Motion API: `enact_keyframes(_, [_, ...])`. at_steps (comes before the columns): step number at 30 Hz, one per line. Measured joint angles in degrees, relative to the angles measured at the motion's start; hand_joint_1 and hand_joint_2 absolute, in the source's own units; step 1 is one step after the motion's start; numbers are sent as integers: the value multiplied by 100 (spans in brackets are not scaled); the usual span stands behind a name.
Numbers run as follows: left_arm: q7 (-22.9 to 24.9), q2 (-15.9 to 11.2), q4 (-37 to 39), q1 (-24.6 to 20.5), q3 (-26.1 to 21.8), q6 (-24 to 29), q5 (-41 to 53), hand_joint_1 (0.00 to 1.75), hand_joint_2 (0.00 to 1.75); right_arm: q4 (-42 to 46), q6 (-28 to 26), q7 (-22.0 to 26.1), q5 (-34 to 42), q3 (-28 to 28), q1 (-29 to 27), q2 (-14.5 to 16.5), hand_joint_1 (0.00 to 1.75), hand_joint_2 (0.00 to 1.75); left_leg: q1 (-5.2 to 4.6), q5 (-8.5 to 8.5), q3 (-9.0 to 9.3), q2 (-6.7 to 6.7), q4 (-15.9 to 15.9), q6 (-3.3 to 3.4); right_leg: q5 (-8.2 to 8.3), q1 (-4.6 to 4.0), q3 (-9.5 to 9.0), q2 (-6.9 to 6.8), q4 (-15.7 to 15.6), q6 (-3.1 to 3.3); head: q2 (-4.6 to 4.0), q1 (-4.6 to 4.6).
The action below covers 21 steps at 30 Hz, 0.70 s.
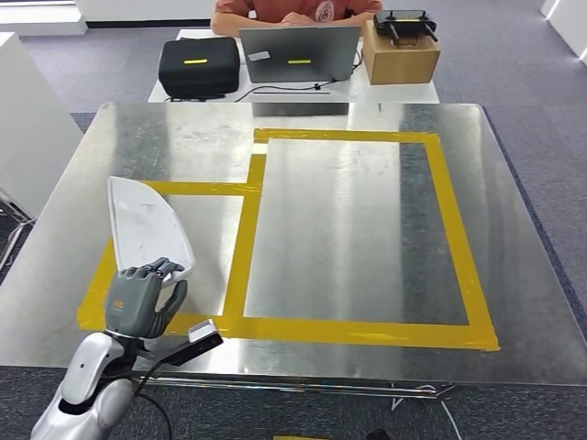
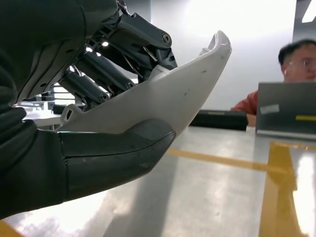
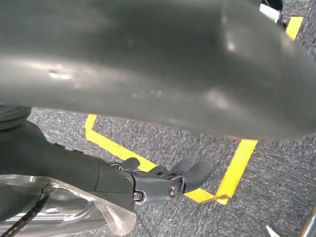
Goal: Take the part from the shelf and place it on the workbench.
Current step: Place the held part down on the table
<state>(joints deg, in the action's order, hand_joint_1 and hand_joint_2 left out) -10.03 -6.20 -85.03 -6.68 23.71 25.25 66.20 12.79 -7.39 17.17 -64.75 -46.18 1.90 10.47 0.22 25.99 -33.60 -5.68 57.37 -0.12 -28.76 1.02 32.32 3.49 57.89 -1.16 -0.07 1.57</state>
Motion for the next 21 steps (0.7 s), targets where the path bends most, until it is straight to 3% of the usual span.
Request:
enact_keyframes(8, [132,33,819,-38,5,-138,175,175,175,0,28,-13,-83,0,7,0,0,0,-6,0,0,1,2,1,10,7,-15,0,-26,-15,0,1])
enact_keyframes(21, [67,38,991,-69,8,-121,228,175,175,0,33,-1,-124,0,7,-3,0,0,-8,1,1,0,4,3,10,8,-18,-1,-30,-16,0,-1])
